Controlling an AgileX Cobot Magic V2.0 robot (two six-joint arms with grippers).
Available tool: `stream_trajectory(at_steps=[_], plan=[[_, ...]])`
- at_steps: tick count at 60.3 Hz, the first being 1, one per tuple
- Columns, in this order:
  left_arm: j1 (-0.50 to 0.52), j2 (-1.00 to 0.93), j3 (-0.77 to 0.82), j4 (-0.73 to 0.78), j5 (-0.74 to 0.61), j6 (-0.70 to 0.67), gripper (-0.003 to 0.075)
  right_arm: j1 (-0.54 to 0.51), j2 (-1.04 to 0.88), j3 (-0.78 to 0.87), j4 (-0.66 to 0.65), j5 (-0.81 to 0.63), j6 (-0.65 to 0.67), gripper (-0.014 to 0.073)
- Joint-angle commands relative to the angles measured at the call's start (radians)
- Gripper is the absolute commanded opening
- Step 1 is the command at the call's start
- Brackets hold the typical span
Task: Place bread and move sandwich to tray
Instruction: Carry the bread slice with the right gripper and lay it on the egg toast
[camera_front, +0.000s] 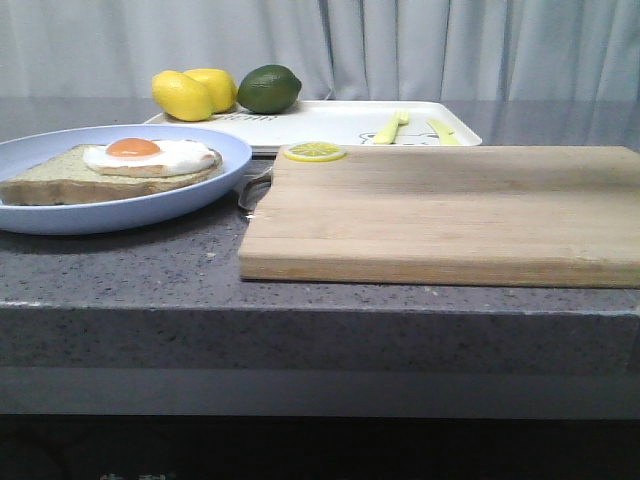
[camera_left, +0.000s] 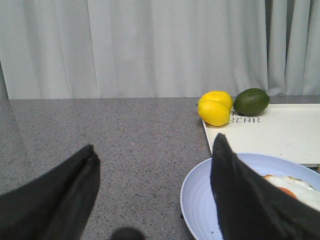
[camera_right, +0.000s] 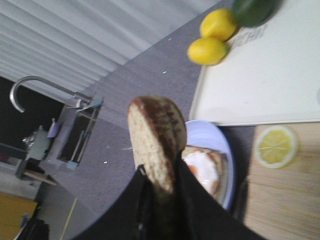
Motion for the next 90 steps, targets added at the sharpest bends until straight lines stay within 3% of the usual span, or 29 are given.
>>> stream_trajectory(at_steps=[1,11,19,38,54,60,76,90], plan=[[-0.001,0.011,-0.035,-0.006,-0.083,-0.007,0.0473,0.157,0.032,-0.045,0.141,-0.138,-0.018,-0.0069],[-0.001,0.011,-0.035,-0.006,-0.08,-0.007,0.0473,0.395,0.173,-0.102,0.287,-0.332,-0.024,-0.0069],[-0.001,0.011,-0.035,-0.006,-0.08,-0.007,0.0473,0.481,0.301,-0.177,0.359,-0.42,-0.028,-0.0069],[-0.001,0.011,-0.035,-0.006,-0.08,-0.007,0.0473,0.497,0.529,-0.323,0.387,-0.315,-0.028,-0.0069],[-0.001,0.011,-0.035,-0.006,-0.08,-0.007,0.0473,0.494,0.553,-0.31,0.338,-0.367,-0.028,-0.006],[-0.001,0.011,-0.035,-0.006,-0.08,-0.007,0.0473,0.494,0.553,-0.31,0.325,-0.353,-0.028,0.0011],[-0.001,0.011,-0.035,-0.006,-0.08,-0.007,0.0473,0.474,0.553,-0.31,0.263,-0.305,-0.028,0.0355],[-0.001,0.011,-0.035,-0.006,-0.08,-0.007,0.0473,0.399,0.527,-0.308,0.138,-0.149,-0.027,0.039]])
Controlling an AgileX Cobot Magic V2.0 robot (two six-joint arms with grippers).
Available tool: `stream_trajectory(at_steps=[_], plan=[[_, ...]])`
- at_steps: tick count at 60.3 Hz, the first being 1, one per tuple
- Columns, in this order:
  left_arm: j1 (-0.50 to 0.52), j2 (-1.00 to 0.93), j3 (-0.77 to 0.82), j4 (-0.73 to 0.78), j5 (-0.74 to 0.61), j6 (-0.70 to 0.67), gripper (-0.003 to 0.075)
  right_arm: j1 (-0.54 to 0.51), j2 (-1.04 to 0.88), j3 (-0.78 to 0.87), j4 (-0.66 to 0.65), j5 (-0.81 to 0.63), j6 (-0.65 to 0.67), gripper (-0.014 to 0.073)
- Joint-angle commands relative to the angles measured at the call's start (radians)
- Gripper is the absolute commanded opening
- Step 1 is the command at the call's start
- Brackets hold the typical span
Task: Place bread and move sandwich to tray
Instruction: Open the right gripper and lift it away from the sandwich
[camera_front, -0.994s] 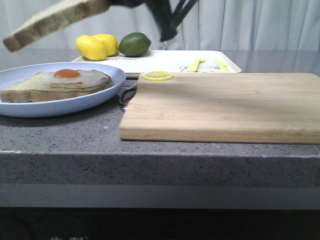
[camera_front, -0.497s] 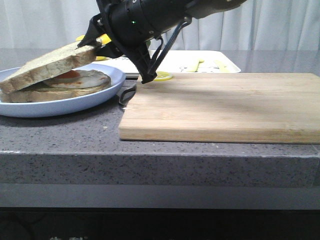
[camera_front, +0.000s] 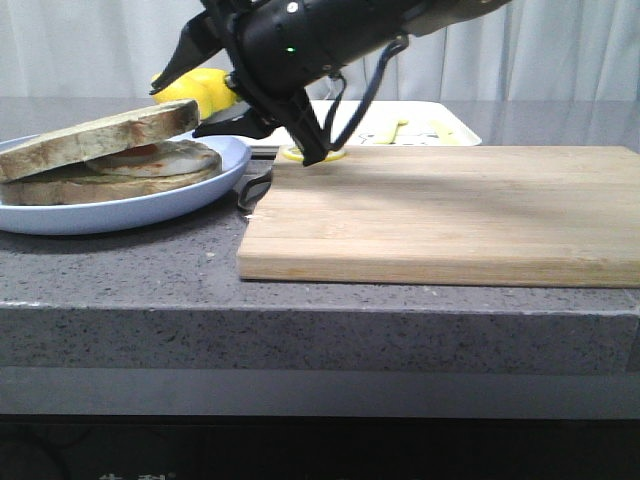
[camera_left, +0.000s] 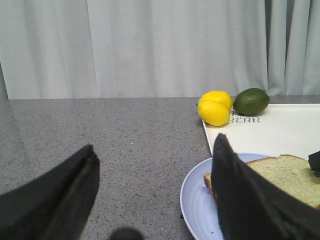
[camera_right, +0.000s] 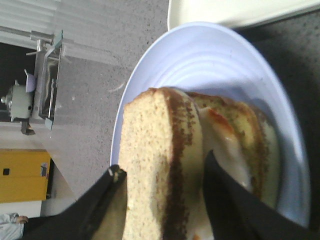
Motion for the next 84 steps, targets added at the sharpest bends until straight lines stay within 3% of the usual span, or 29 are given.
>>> stream_trajectory(at_steps=[1,10,24,34,41,50,58,73,84], plan=[[-0.001,0.011,-0.035,-0.006,-0.08,-0.007,0.0473,-0.038,-0.09,-0.026,-0.026,0.099,-0.014,0.039],[-0.001,0.011,-0.035,-0.006,-0.08,-0.007,0.0473,-0.087,-0.192,0.012,-0.116,0.176,-0.014,0.0389],[-0.001,0.011,-0.035,-0.006,-0.08,-0.007,0.0473,-0.103,-0.46,0.122,-0.512,0.17,0.015,0.0341],[-0.001,0.011,-0.035,-0.006,-0.08,-0.007,0.0473,-0.218,-0.606,0.154,-0.713,0.222,0.085,0.0168],[-0.001,0.011,-0.035,-0.006,-0.08,-0.007,0.0473,-0.354,-0.673,0.154,-0.856,0.288,0.13,-0.0074],[-0.001,0.011,-0.035,-0.006,-0.08,-0.007,0.0473,-0.469,-0.768,0.221,-0.968,0.298,0.147,-0.0061],[-0.001,0.011,-0.035,-0.006,-0.08,-0.007,0.0473,-0.524,-0.926,0.401,-1.02,0.152,0.179,-0.0061],[-0.001,0.011,-0.035,-0.006,-0.08,-0.007,0.0473,-0.529,-1.253,0.786,-1.086,-0.18,0.179,-0.006],[-0.001,0.011,-0.035,-0.006,-0.078,-0.007,0.0473,-0.526,-1.444,0.94,-1.089,-0.205,0.179,-0.006]])
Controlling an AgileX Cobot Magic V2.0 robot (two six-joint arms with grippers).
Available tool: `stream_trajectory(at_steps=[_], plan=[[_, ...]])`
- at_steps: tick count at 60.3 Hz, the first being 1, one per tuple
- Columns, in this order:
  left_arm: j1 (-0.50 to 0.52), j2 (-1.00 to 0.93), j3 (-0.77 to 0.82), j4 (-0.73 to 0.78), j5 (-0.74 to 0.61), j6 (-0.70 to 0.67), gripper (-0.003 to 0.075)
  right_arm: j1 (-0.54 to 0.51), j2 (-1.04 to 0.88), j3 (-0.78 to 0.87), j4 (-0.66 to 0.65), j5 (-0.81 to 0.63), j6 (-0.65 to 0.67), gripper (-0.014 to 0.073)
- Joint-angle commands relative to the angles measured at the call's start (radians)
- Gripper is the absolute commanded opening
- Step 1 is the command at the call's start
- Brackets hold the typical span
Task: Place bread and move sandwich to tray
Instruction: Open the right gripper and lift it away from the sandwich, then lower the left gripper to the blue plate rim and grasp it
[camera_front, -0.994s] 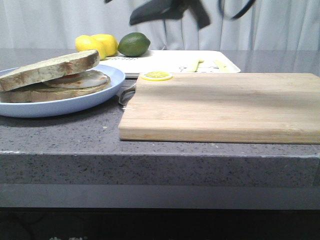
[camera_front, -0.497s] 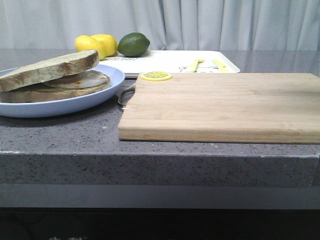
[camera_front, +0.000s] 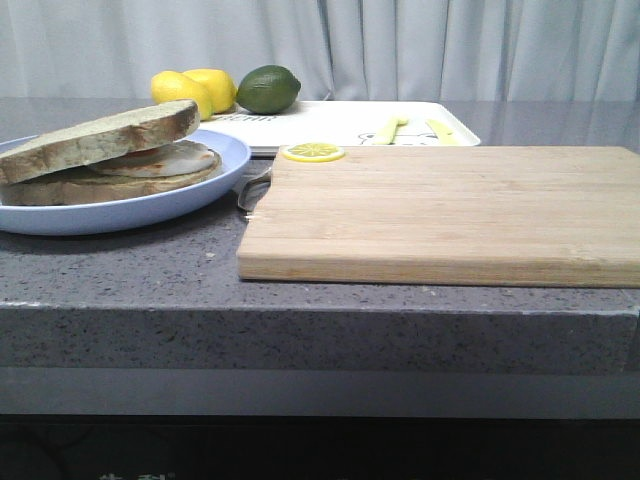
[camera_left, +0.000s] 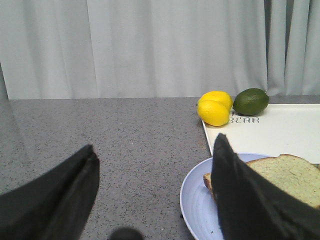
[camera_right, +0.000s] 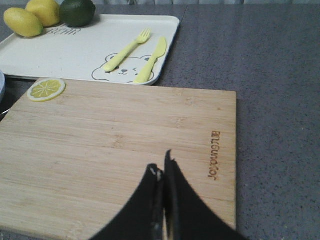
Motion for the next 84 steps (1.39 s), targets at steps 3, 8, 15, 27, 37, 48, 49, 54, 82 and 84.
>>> stream_trajectory(at_steps=[3,8,15,27,37,48,49,54,82,84], plan=[[-0.001,0.011,-0.035,-0.006,-0.078,-0.007,0.0473,-0.003,-0.106,0.042,0.008,-0.091,0.002,-0.006],[-0.001,0.011,-0.035,-0.006,-0.08,-0.007,0.0473,-0.003,-0.161,0.064,0.014,-0.1,0.002,-0.006],[-0.001,0.011,-0.035,-0.023,-0.095,-0.009,0.0473,-0.003,-0.177,0.074,0.036,-0.12,0.002,-0.006],[-0.001,0.088,-0.108,-0.038,0.016,-0.009,0.0367,-0.003,-0.177,0.082,0.071,-0.155,0.002,-0.006],[-0.001,0.332,-0.298,-0.04,0.264,-0.009,0.0343,-0.003,-0.177,0.082,0.071,-0.155,0.002,-0.006],[-0.001,0.583,-0.456,-0.052,0.348,-0.009,0.0472,-0.003,-0.177,0.082,0.071,-0.153,0.002,-0.006],[-0.001,0.609,-0.471,-0.052,0.356,-0.009,0.0487,-0.003,-0.177,0.082,0.071,-0.153,0.002,-0.006],[-0.001,0.697,-0.528,-0.058,0.411,-0.009,0.0512,-0.003,-0.177,0.082,0.071,-0.152,0.002,-0.006],[-0.001,1.022,-0.678,-0.158,0.556,-0.009,0.0511,-0.003,-0.177,0.082,0.071,-0.153,0.002,-0.006],[-0.001,1.032,-0.681,-0.158,0.556,-0.009,0.0511,-0.003,-0.177,0.082,0.071,-0.154,0.002,-0.006]])
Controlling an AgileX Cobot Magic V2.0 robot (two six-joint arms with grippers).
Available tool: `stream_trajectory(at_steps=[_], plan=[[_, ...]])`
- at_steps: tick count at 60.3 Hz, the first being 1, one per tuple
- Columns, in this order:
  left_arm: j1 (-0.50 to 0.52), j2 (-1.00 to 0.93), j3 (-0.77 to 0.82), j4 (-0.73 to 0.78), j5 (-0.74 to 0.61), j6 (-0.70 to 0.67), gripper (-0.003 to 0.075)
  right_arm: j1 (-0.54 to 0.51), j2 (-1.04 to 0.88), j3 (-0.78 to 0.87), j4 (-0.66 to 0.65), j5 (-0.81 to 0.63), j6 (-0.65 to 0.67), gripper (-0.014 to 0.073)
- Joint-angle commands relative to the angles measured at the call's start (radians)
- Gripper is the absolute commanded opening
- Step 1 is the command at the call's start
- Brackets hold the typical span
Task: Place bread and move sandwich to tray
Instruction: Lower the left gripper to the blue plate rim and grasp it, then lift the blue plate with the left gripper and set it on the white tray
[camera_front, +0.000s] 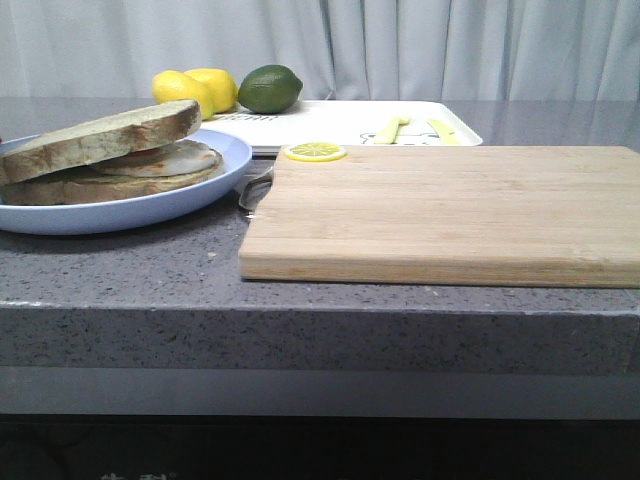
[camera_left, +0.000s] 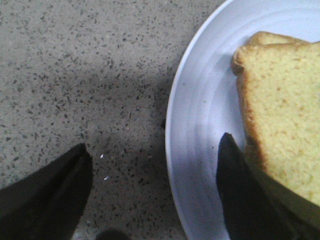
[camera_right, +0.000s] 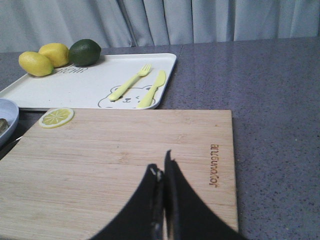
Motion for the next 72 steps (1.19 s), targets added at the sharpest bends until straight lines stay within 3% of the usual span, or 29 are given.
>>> stream_trajectory(at_steps=[1,12,17,26,31,42,63,72], plan=[[-0.001,0.001,-0.043,-0.02,-0.038,-0.009,0.0511,-0.003,0.003,-0.025,0.012,-0.078,0.002,-0.006],[-0.001,0.045,-0.043,-0.02,-0.043,-0.009,0.0507,-0.003,0.003,-0.025,0.012,-0.078,0.002,-0.006],[-0.001,0.054,-0.043,-0.02,-0.043,-0.009,0.0462,-0.003,0.003,-0.025,0.012,-0.078,0.002,-0.006],[-0.001,0.058,-0.043,-0.025,-0.049,-0.007,0.02,-0.003,0.003,-0.025,0.012,-0.078,0.002,-0.006],[-0.001,0.058,-0.043,-0.033,-0.047,-0.007,-0.0023,-0.003,0.003,-0.025,0.012,-0.078,0.002,-0.006],[0.028,0.042,-0.058,-0.132,-0.026,0.008,-0.002,-0.003,0.003,-0.025,0.012,-0.077,0.002,-0.006],[0.205,0.003,-0.18,-0.572,0.219,0.292,-0.002,-0.003,0.003,-0.025,0.012,-0.077,0.002,-0.006],[0.207,0.016,-0.26,-0.601,0.233,0.292,-0.002,-0.003,0.003,-0.025,0.012,-0.076,0.002,-0.006]])
